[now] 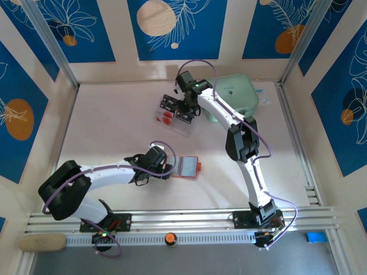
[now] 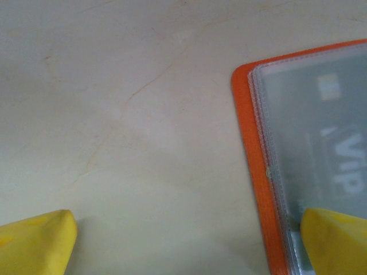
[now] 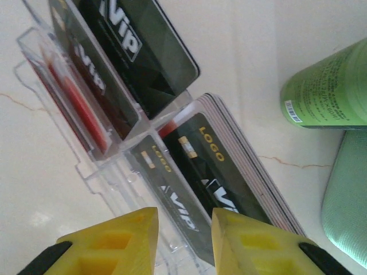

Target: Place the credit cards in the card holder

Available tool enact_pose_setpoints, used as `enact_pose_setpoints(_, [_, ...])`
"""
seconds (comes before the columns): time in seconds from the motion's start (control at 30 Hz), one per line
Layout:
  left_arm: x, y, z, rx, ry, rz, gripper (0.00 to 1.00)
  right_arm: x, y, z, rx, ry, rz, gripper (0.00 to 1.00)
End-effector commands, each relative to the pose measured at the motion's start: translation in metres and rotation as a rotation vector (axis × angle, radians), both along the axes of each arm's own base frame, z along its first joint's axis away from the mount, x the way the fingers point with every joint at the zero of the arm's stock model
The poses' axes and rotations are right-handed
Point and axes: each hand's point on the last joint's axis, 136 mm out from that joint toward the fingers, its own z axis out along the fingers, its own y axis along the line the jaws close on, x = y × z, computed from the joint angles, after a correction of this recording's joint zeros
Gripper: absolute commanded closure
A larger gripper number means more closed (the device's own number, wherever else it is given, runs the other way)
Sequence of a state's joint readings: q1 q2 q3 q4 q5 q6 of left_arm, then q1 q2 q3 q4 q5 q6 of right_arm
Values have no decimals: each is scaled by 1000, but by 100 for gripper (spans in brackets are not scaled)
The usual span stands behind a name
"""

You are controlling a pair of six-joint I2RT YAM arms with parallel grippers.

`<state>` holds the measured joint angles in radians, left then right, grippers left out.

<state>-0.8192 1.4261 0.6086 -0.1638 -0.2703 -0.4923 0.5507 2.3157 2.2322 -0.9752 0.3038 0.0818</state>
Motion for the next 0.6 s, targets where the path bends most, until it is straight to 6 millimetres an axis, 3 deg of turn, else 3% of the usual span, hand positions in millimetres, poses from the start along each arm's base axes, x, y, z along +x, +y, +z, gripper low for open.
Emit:
enact_pose_setpoints(0.0, [1, 5, -2, 5, -1, 22, 0, 2, 2, -3, -32, -7, 20, 69])
enact_pose_setpoints(0.2, [1, 6, -2, 6, 0, 23, 0, -4, 8, -17, -55, 21, 53, 70])
enact_pose_setpoints(0.57, [0, 6, -1, 6, -6, 17, 0, -14, 8, -13, -61, 33, 85, 92])
